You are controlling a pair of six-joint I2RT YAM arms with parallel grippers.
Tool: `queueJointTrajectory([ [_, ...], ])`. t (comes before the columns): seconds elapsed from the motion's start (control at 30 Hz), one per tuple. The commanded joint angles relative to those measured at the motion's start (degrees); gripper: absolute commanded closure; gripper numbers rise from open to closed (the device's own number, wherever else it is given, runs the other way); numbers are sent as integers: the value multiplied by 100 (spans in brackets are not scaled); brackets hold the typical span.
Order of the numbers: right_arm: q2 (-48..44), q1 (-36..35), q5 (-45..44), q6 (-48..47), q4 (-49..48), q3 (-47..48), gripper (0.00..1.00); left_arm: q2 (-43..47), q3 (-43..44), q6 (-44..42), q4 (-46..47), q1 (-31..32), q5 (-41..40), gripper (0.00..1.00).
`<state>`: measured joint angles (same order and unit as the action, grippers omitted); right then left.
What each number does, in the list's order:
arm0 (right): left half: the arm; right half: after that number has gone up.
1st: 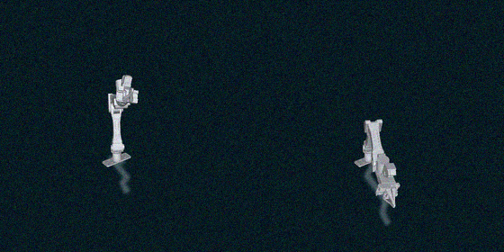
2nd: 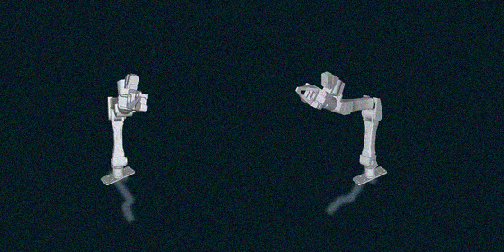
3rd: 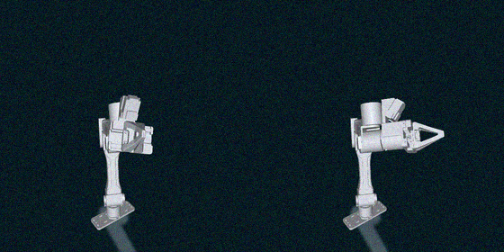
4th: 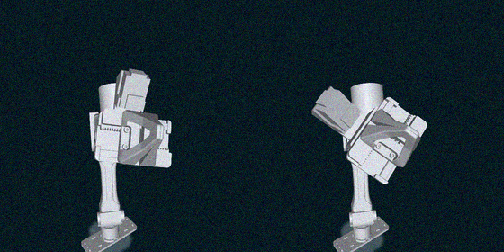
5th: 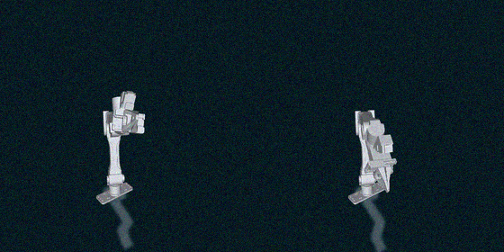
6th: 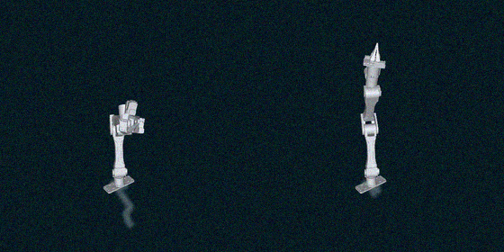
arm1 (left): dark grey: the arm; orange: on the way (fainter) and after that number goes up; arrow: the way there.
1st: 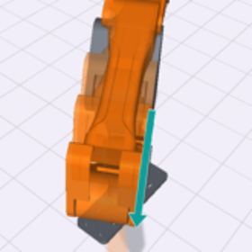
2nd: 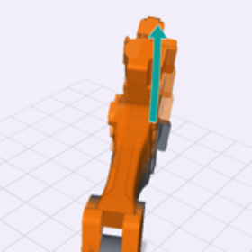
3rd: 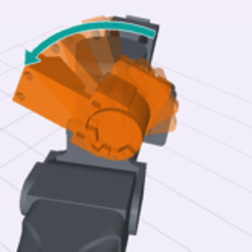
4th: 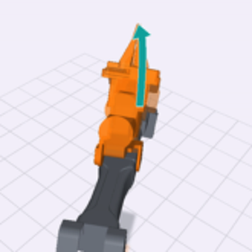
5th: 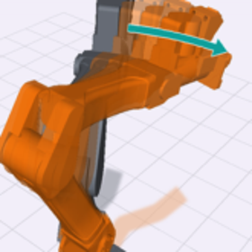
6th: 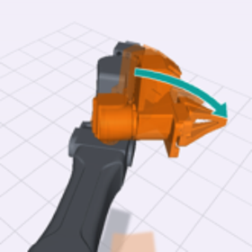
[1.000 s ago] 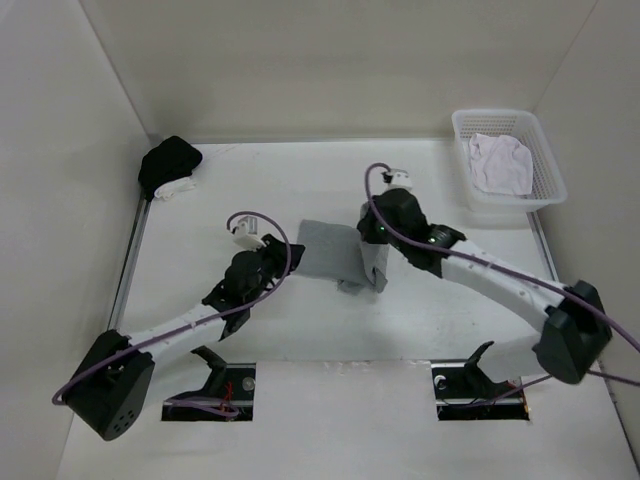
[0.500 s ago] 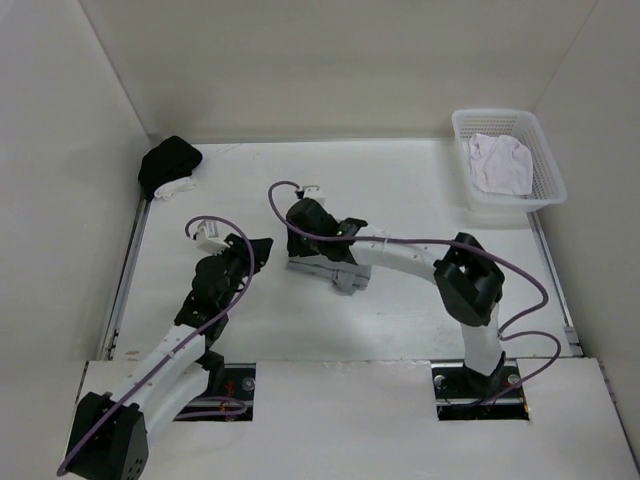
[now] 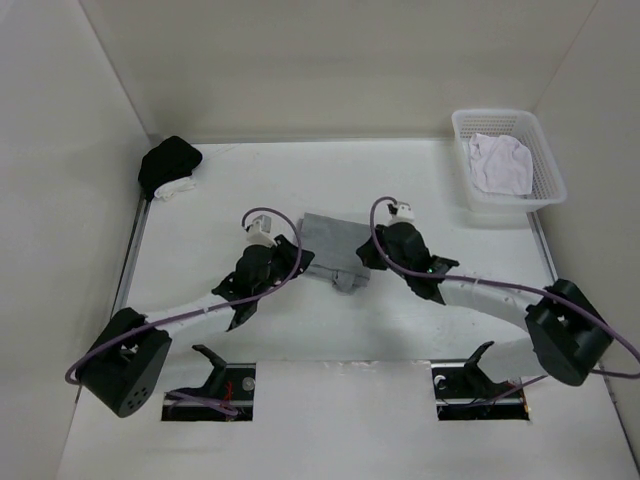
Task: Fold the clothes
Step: Fold the tank top
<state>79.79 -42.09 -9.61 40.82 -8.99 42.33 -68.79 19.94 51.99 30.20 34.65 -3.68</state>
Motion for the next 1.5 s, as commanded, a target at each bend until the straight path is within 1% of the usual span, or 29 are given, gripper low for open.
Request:
queueJointTrajectory([
  [0.0, -778, 12, 231, 40, -1059, -890, 99, 242, 37, -188, 444, -33, -150, 76],
  [0.07, -1297, 117, 118, 40, -1218, -1418, 99, 541, -113, -381, 50, -252, -325, 74],
  [0.13, -1789, 275, -128, 49, -1280, -1901, 93, 761, -149, -592, -590, -594, -431, 71],
  [0.2, -2316, 503, -435, 102, -1245, -2297, 81, 937, -201, -725, -1128, -972, -449, 68],
  [0.3, -2906, 977, -647, 111, -1289, -2755, 52, 1236, -298, -874, -1586, -1421, -379, 59],
  [0.33, -3012, 1135, -683, 50, -1306, -2852, 46, 1359, -316, -909, -1735, -1527, -370, 57],
  [0.43, -3180, 1505, -797, -4, -1508, -3151, 40, 1710, -272, -953, -2209, -1790, -431, 52],
  [0.6, -3303, 1796, -534, 163, -1579, -3301, 37, 2080, -307, -831, -2360, -2274, -230, 46],
  [0.7, -3075, 1779, -490, 172, -1641, -3249, 37, 2090, -263, -831, -2360, -2397, -106, 44],
  [0.83, -2759, 1761, -446, 172, -1614, -3108, 38, 1975, -219, -831, -2352, -2319, -19, 44],
  [1.03, -2793, 1761, -446, 198, -1597, -3125, 38, 2072, -333, -778, -2352, -2345, -1, 46],
  [1.47, -2741, 1779, -393, 225, -1605, -3116, 38, 1369, -61, -866, -1851, -2240, 61, 46],
])
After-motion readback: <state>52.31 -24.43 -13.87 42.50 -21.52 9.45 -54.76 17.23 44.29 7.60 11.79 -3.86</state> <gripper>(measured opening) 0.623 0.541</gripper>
